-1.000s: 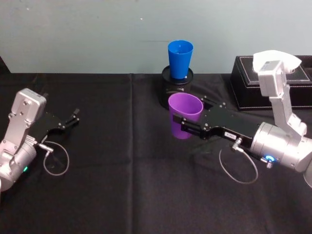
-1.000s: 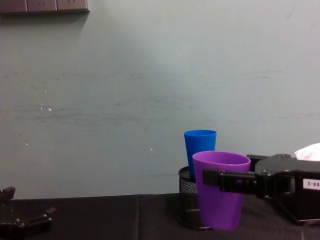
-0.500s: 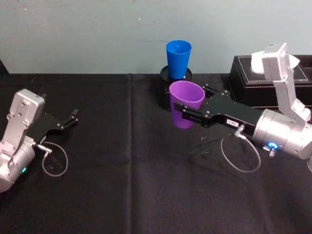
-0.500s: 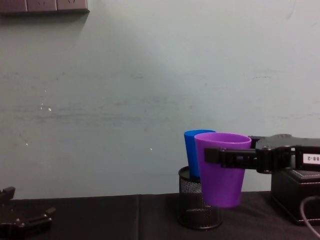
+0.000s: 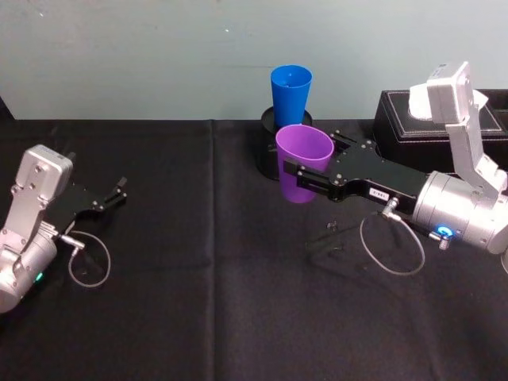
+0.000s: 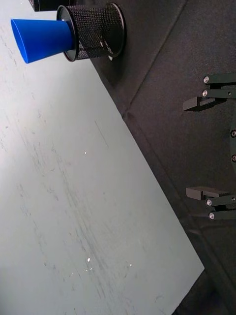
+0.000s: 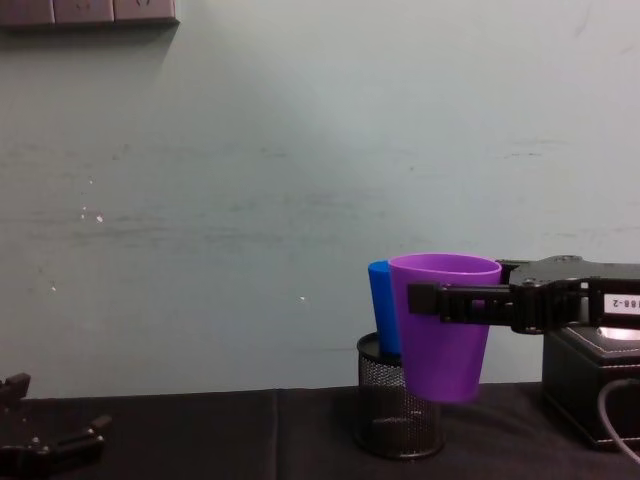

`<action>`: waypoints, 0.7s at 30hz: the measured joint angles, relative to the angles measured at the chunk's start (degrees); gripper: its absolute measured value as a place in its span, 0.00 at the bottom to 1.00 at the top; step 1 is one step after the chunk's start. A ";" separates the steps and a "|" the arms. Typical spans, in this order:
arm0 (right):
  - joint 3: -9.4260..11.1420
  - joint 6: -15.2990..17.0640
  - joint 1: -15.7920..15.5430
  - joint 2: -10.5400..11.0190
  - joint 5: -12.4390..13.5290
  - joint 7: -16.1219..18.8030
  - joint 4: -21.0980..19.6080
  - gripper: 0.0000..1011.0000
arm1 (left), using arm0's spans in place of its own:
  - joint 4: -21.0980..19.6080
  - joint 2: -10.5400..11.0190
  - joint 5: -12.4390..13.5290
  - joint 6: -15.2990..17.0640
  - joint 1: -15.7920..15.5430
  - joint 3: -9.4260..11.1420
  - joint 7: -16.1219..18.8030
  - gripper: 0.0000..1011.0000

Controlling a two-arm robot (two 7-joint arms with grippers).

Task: Pick up one cup with a gripper and tap it against the other cup.

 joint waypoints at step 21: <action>0.10 -0.09 -0.08 -0.11 -0.09 0.13 0.15 0.73 | 0.00 0.00 0.00 0.00 0.00 0.00 0.00 0.99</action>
